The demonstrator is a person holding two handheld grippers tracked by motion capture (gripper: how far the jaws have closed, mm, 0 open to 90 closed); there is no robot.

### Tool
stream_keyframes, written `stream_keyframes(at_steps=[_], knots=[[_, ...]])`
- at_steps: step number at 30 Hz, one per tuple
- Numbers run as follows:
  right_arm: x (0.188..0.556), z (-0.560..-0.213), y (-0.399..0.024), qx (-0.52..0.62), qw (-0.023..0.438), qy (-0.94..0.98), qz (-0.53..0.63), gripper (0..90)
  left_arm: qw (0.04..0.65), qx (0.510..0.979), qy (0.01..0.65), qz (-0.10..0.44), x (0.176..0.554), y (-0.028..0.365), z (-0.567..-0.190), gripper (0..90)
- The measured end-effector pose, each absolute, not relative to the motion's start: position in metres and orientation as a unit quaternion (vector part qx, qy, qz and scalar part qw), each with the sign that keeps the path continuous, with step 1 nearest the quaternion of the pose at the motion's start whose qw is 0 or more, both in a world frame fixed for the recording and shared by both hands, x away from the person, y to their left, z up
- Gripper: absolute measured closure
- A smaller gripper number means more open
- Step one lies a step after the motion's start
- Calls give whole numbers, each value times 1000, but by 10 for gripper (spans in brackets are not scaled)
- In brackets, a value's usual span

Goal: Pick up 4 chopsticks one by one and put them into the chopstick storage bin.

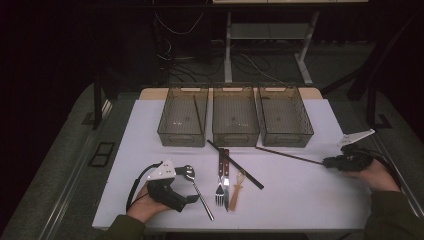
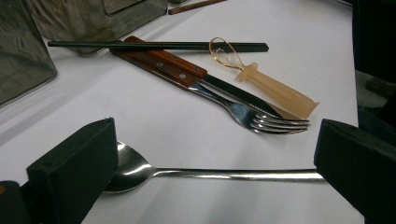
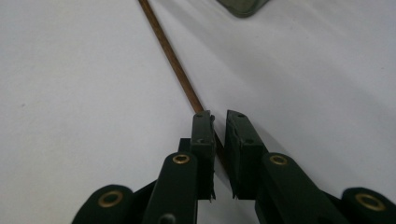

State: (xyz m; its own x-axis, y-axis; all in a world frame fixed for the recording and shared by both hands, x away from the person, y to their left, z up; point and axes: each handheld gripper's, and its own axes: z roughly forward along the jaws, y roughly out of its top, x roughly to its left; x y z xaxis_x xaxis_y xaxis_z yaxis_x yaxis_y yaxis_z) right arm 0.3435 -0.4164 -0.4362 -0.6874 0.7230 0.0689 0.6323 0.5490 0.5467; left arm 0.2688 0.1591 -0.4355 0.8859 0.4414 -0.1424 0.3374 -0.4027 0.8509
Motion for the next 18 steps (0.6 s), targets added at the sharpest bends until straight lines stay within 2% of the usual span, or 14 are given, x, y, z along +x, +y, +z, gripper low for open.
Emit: stream_keyframes(at_steps=[8,13,18], knots=[[337,-435,-411,370,76,886,270,821,494,837,232,53,268,159,-435,0],[337,-427,-406,363,89,879,296,789,494,836,232,53,268,158,-435,0],[346,-419,-384,336,91,881,321,789,493,837,231,53,269,158,-436,0]])
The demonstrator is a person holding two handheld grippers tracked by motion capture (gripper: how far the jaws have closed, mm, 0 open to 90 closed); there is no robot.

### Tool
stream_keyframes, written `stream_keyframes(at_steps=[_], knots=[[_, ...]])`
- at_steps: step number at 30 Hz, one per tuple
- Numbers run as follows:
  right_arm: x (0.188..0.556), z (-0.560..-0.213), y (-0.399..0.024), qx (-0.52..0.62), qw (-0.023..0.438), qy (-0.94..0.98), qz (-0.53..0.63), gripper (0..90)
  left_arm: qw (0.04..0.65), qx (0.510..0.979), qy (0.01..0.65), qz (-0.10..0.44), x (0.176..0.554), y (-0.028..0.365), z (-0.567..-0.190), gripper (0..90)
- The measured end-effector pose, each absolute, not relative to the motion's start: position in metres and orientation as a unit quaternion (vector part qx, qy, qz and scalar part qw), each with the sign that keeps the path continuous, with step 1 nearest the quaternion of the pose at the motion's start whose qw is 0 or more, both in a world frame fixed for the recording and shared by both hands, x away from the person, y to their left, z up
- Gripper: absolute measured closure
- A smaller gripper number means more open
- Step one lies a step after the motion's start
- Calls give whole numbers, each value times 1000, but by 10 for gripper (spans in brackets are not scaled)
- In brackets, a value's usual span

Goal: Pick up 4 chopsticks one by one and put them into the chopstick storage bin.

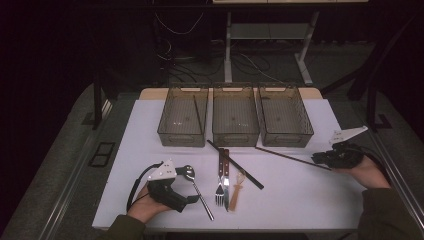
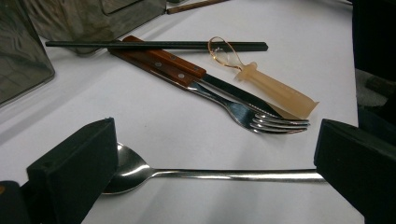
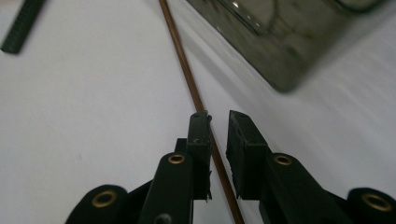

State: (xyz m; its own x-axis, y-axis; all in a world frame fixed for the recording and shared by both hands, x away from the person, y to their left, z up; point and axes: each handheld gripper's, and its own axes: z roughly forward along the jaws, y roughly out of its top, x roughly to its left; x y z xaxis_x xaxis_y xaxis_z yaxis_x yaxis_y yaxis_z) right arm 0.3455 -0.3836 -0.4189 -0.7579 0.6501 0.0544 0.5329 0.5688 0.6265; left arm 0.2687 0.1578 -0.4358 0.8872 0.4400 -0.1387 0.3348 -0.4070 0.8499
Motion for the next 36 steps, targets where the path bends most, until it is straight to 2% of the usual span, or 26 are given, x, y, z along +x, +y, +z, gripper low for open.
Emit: stream_keyframes(at_steps=[6,13,20,28,36], knots=[[365,-425,-353,312,74,888,330,794,493,837,232,52,269,158,-436,0],[380,-442,-345,304,46,887,344,809,494,837,231,51,269,159,-436,0],[379,-446,-342,292,43,894,338,822,494,837,230,52,269,158,-436,0],[376,-445,-339,280,61,899,331,837,494,837,230,52,269,158,-436,0],[371,-443,-336,268,44,907,322,854,494,837,230,52,269,158,-436,0]])
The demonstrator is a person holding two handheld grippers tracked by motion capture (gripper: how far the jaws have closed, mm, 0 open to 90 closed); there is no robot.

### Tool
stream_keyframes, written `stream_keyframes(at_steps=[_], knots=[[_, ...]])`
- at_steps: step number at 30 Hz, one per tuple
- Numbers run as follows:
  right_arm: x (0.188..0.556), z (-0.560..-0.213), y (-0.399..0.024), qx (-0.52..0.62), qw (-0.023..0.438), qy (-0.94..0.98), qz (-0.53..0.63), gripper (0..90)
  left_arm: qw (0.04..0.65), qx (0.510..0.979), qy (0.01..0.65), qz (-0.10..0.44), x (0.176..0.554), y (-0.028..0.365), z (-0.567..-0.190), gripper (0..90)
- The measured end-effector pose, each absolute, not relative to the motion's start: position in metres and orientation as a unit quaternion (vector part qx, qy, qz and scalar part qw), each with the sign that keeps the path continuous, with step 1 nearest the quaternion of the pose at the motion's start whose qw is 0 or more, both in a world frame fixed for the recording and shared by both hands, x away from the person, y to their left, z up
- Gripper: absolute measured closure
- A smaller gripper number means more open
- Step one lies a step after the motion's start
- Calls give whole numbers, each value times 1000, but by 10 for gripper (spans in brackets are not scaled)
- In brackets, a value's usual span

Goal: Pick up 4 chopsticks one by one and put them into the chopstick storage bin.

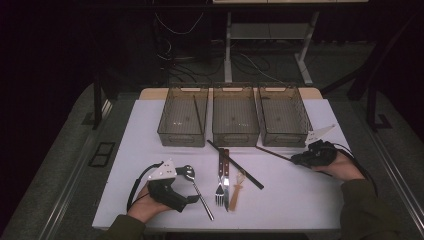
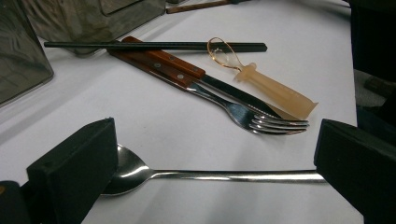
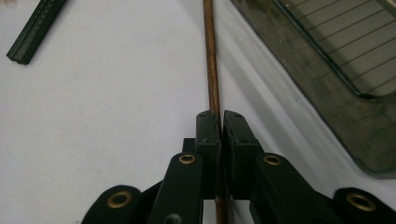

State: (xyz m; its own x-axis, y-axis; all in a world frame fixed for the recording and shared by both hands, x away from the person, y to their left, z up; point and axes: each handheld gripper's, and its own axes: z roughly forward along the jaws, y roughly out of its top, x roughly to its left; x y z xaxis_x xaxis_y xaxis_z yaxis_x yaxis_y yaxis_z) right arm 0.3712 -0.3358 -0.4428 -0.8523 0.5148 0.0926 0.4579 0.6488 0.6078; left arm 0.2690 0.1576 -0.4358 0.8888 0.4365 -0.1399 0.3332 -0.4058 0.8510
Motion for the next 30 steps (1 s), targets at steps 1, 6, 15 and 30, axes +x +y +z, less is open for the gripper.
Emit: stream_keyframes(at_steps=[1,6,15,30], knots=[[370,-442,-335,266,43,908,320,855,494,837,230,52,269,157,-436,0],[365,-440,-333,268,46,912,308,855,494,837,230,53,268,157,-435,0],[358,-430,-337,273,58,904,323,855,491,838,232,56,269,158,-435,0],[346,-409,-343,269,80,891,358,855,492,837,234,56,269,159,-436,0]])
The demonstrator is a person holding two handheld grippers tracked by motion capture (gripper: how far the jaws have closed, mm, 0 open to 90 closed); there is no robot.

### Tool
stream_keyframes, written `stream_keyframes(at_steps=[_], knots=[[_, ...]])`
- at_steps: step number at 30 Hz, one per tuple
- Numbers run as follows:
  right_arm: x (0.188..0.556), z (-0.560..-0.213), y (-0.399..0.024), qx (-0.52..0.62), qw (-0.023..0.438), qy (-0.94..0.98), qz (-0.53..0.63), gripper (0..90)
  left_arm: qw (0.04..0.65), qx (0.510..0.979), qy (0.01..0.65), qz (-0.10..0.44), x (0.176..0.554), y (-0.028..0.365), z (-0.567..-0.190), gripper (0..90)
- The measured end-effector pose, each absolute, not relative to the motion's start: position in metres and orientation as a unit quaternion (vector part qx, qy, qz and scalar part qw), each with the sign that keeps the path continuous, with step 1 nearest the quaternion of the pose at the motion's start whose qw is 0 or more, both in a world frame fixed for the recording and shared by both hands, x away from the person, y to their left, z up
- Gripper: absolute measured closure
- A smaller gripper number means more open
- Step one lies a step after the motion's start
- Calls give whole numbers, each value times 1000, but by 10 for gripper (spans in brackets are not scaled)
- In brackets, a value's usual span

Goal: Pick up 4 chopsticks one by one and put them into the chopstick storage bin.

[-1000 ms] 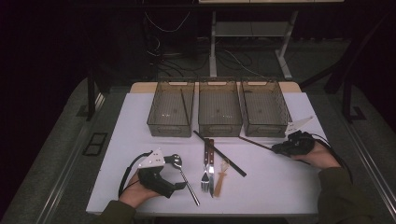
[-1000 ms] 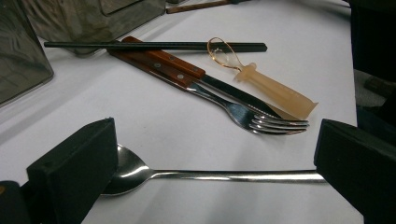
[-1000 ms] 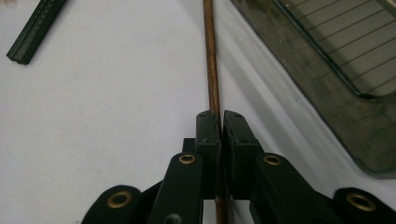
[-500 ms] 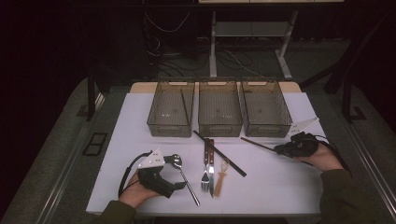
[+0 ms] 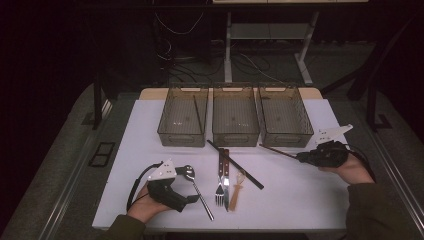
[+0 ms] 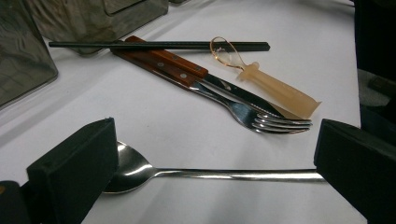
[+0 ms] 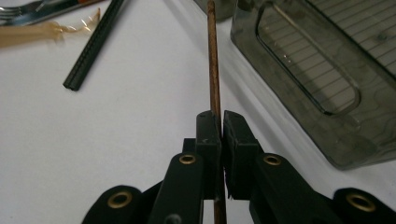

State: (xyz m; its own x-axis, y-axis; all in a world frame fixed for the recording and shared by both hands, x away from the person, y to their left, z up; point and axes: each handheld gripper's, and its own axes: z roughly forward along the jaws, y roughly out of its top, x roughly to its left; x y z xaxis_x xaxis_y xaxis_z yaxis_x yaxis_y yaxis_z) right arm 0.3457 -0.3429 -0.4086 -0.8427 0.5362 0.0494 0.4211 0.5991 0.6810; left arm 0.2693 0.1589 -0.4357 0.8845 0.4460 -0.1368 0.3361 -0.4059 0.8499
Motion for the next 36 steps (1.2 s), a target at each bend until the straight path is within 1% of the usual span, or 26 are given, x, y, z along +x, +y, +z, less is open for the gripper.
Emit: stream_keyframes(at_steps=[6,12,19,36], knots=[[343,-400,-339,264,81,883,379,855,494,835,236,57,270,161,-435,0],[341,-388,-325,255,85,878,397,855,495,835,235,58,270,161,-436,0],[344,-374,-312,277,82,864,413,855,496,834,235,58,269,160,-436,0],[370,-352,-256,320,102,852,402,854,499,834,230,57,269,160,-435,0]])
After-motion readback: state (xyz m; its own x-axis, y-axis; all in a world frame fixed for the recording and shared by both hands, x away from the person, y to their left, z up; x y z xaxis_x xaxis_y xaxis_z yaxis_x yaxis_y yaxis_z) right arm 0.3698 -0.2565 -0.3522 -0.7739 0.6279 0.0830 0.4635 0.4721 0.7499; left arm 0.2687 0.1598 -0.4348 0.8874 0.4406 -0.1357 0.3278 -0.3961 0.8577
